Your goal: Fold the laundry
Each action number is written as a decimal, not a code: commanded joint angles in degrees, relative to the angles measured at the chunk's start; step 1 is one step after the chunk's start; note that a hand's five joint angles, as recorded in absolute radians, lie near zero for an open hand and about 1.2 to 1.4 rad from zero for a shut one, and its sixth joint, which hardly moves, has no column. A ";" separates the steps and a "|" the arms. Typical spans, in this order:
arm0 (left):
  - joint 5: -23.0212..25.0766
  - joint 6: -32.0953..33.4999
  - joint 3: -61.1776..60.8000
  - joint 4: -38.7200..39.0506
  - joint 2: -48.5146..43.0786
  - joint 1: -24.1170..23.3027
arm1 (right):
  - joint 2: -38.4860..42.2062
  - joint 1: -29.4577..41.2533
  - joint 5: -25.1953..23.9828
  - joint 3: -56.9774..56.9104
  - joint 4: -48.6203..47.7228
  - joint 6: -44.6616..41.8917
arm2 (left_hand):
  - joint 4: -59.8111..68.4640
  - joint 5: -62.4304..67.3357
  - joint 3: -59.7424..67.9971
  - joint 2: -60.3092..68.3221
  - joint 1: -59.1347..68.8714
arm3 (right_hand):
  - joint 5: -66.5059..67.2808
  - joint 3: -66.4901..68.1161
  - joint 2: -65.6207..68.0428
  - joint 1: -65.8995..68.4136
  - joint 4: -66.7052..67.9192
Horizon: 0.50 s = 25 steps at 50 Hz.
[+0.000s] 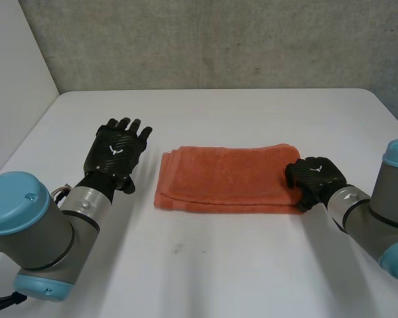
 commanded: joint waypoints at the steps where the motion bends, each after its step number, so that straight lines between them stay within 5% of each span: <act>1: -0.05 0.05 -0.25 -0.01 0.07 -0.15 | 3.28 -2.69 0.23 -4.13 -0.05 -1.35 | -1.76 -2.76 -2.36 -1.71 -1.07 | 36.94 35.24 34.69 41.45 35.85; 10: -0.14 0.05 -0.51 -0.01 0.95 -0.15 | 2.42 0.37 1.11 -13.45 0.21 -7.15 | -1.76 -2.76 -2.36 -1.71 -1.07 | 36.94 35.24 34.69 41.45 35.85; 16: -0.23 0.05 -0.51 -0.18 1.04 -0.24 | 3.54 19.59 -0.55 -22.15 0.22 -8.29 | -1.76 -2.76 -2.36 -1.71 -1.07 | 36.94 35.24 34.69 41.45 35.85; 23: -1.89 -0.04 -0.34 -0.53 1.83 0.20 | 9.96 27.89 -9.77 -22.25 1.18 -10.49 | -1.76 -2.76 -2.36 -1.71 -1.07 | 36.94 35.24 34.69 41.45 35.85; 24: -2.25 -0.13 -0.25 -0.54 1.92 0.20 | 9.88 27.81 -9.61 -22.34 1.27 -10.32 | -1.76 -2.76 -2.36 -1.71 -1.07 | 35.84 34.14 33.59 40.34 34.75; 25: -2.60 -0.13 -0.25 -0.54 2.00 0.28 | 9.71 27.63 -9.26 -22.60 1.53 -10.14 | -1.76 -2.76 -2.36 -1.71 -1.07 | 18.17 16.47 15.92 22.68 17.08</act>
